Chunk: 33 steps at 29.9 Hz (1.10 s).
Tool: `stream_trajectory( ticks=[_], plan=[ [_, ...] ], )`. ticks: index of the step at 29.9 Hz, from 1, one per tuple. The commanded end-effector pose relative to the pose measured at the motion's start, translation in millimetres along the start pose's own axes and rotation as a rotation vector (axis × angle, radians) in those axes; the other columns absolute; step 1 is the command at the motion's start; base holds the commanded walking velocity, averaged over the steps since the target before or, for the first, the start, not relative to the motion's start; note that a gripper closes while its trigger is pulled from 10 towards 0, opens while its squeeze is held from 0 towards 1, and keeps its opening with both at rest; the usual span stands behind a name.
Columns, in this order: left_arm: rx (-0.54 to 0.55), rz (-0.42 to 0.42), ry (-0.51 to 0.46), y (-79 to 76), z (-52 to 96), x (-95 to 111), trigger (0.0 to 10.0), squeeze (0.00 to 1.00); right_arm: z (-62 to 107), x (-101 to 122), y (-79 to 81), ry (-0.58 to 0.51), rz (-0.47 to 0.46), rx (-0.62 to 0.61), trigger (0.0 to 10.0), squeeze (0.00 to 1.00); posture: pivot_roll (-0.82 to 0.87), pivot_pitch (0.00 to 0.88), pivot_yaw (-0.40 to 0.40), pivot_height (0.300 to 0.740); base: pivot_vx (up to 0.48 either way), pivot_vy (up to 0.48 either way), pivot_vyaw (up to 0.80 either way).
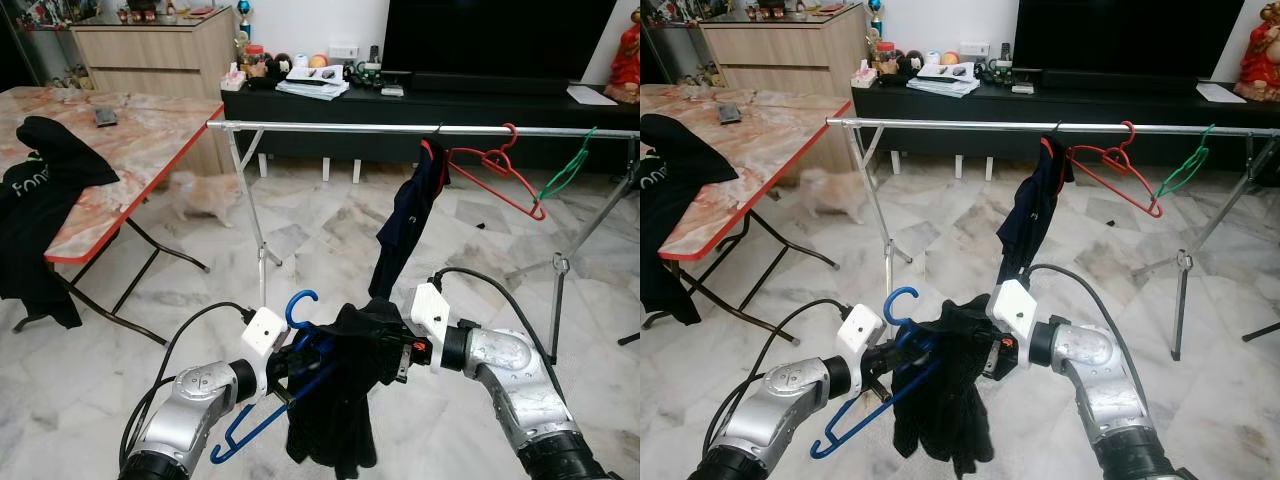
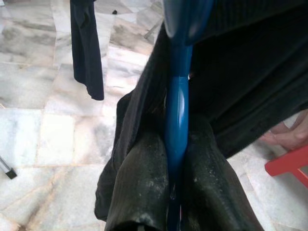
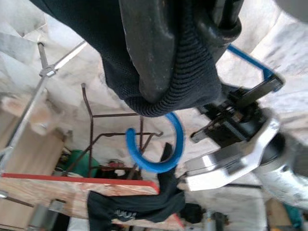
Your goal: Hang hanger
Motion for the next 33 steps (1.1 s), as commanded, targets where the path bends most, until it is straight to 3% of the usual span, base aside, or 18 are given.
stream_trajectory(
  ticks=[1, 9, 16, 25, 26, 27, 28, 29, 33],
  plan=[
    [0.014, -0.005, -0.025, 4.2, -0.1, 8, 10.0, 0.0, -1.4, 6, 5.7, -0.018, 0.016, 0.04, 10.0, 0.0, 0.07, 0.02, -0.003, 0.74, 0.0, 0.0, 0.0],
    [0.014, 0.0, -0.035, 3.6, -1.4, 9, 10.0, 0.0, 0.2, -16, 17.9, 0.096, -0.003, 0.077, 10.0, 0.0, 0.07, 0.025, -0.003, 0.74, 0.0, 0.0, 0.0],
    [0.018, 0.002, -0.041, 4.1, -1.8, 10, 10.0, 0.0, 0.5, -30, 12.2, 0.169, 0.005, 0.034, 10.0, 0.0, 0.07, 0.025, -0.003, 0.74, 0.0, 0.0, 0.0],
    [0.022, 0.004, -0.044, 4.5, -2.2, 10, 10.0, 0.0, -1.7, -28, 14.4, 0.158, 0.007, 0.05, 10.0, 0.0, 0.07, 0.025, -0.004, 0.74, 0.0, 0.0, 0.0],
    [0.023, 0.004, -0.045, 4.6, -2.2, 10, 10.0, 0.0, -1.3, -28, 14.9, 0.157, 0.007, 0.055, 10.0, 0.39, 0.07, 0.025, -0.004, 0.74, 0.0, 0.0, 0.0],
    [0.023, 0.004, -0.045, 4.6, -2.2, 10, 10.0, 0.0, -1.3, -28, 14.9, 0.157, 0.007, 0.055, 10.0, 0.39, 0.07, 0.025, -0.004, 0.74, 0.0, 0.0, 0.0],
    [0.024, 0.004, -0.046, 4.7, -2.1, 10, 10.0, 0.0, -0.6, -27, 15.7, 0.155, 0.006, 0.062, 10.0, 0.53, 0.07, 0.024, -0.004, 0.74, 0.0, 0.0, 0.0],
    [0.024, 0.004, -0.047, 4.7, -2.1, 10, 10.0, 0.0, -0.3, -27, 16.0, 0.154, 0.005, 0.066, 10.0, 0.86, 0.07, 0.024, -0.004, 0.74, 0.0, 0.0, 0.0],
    [0.018, 0.005, -0.051, 3.8, -2.6, 11, 10.0, 0.0, 0.8, -27, 16.4, 0.155, 0.009, 0.074, 10.0, 0.88, 0.06, 0.023, -0.004, 0.74, 0.0, 0.0, 0.0]
  ],
)
Point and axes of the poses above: a point about 5 cm out from each wrist's last joint towards the gripper, its own z axis pointing back from the gripper into the wrist, its own x axis along the axis of the wrist's last joint, y = z × x, the point moved 4 cm from there along -z, pointing out of the wrist towards the gripper, and after that the axes turned 9 degrees about z, right-handed, at the moved point
